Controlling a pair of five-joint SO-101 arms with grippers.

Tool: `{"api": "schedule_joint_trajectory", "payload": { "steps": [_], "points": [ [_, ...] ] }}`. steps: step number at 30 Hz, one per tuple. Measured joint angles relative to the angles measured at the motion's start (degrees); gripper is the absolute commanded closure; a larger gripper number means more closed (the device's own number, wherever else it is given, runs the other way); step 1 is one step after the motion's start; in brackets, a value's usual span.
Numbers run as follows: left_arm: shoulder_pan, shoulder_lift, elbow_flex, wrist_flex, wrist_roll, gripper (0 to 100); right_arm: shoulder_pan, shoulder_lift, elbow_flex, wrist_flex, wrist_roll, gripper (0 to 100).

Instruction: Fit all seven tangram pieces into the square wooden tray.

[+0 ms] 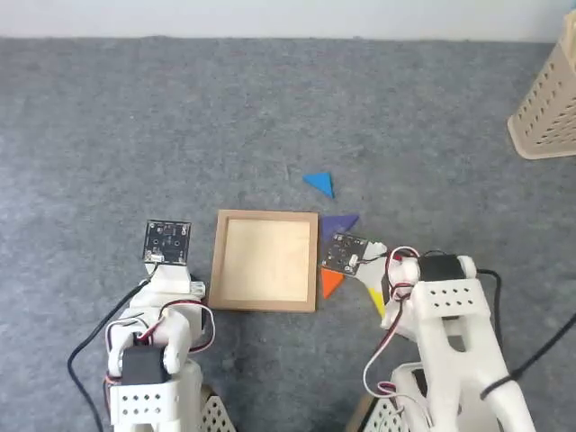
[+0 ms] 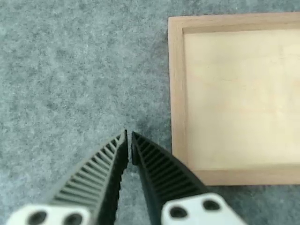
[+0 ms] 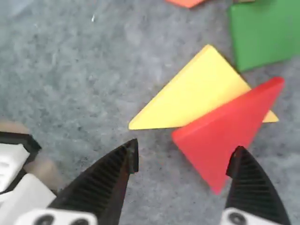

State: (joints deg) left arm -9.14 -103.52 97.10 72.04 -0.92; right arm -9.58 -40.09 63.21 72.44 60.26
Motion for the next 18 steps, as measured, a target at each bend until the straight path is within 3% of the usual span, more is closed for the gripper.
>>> {"api": "schedule_joint_trajectory", "payload": {
  "steps": [4,12,18],
  "points": [
    [0.0,0.0,0.0,0.0,0.0,98,4.0,1.8,-0.1,-4.4,-0.2,69.2],
    [-0.1,0.0,0.0,0.0,0.0,98,9.1,19.9,-4.2,-8.8,0.8,69.5],
    [-0.1,0.0,0.0,0.0,0.0,98,8.6,31.0,-12.8,-11.3,-10.7,69.6]
  ]
}}
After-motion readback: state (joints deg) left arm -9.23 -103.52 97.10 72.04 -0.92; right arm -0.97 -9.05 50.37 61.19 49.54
